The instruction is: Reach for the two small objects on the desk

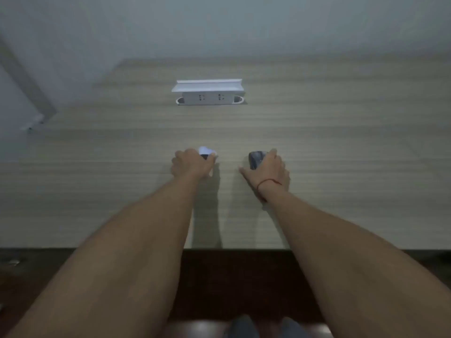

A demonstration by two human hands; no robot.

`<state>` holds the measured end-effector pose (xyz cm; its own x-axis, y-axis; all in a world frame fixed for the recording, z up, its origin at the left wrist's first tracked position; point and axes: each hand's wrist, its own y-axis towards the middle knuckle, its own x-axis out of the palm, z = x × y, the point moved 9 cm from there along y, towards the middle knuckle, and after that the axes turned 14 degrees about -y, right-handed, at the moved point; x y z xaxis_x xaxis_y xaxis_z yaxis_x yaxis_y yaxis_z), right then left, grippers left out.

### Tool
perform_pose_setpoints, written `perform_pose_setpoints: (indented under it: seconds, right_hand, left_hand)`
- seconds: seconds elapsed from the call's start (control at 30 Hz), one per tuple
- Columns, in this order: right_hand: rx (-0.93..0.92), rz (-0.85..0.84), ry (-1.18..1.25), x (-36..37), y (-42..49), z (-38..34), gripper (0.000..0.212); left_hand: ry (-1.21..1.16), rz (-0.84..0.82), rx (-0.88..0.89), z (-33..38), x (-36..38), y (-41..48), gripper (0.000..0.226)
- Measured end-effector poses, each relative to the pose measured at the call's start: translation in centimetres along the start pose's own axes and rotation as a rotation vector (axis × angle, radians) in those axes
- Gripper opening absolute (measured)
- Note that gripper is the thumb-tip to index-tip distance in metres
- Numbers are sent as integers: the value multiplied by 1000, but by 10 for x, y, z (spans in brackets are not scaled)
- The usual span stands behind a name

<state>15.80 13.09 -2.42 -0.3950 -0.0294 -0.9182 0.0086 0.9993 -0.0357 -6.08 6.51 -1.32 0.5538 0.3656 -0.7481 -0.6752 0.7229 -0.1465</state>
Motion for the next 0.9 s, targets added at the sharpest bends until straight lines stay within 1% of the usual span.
perform_pose_setpoints:
  seconds: [0.1,0.17,0.23,0.33,0.43,0.53,0.67,0.77,0.8,0.83,0.9]
  right_hand:
    - [-80,139,-108,8,4,-3,66]
    - [-128,215,-122,12,7,-5,60]
    - [-178,256,-106,18,6,-5,61]
    - [-250,260,-48,23,-1,-6,68]
    - [-296,213,11,29,-15,-5,75]
    - [-348,215,71,29,-27,-9,76]
    - [-354,188,99,30,-28,-13,76]
    - [-353,178,109,29,-25,-14,77]
    - [-353,171,113,30,-24,-14,77]
    - [-353,165,117,30,-24,-14,75]
    - [-352,161,131,32,-25,-13,71]
  left_hand:
    - [25,90,65,-8,10,4,65]
    - [4,159,103,-11,14,7,61]
    - [9,227,155,-13,19,4,61]
    - [-8,317,233,-18,20,-12,59]
    - [-29,298,267,-20,18,-24,46]
    - [-159,245,291,-23,17,-25,38]
    - [-480,259,367,-29,4,-28,26]
    - [-653,263,369,-23,-3,-29,31]
    - [-701,252,357,-21,0,-28,29]
    - [-748,247,351,-19,2,-29,27]
    - [-801,243,364,-15,5,-33,30]
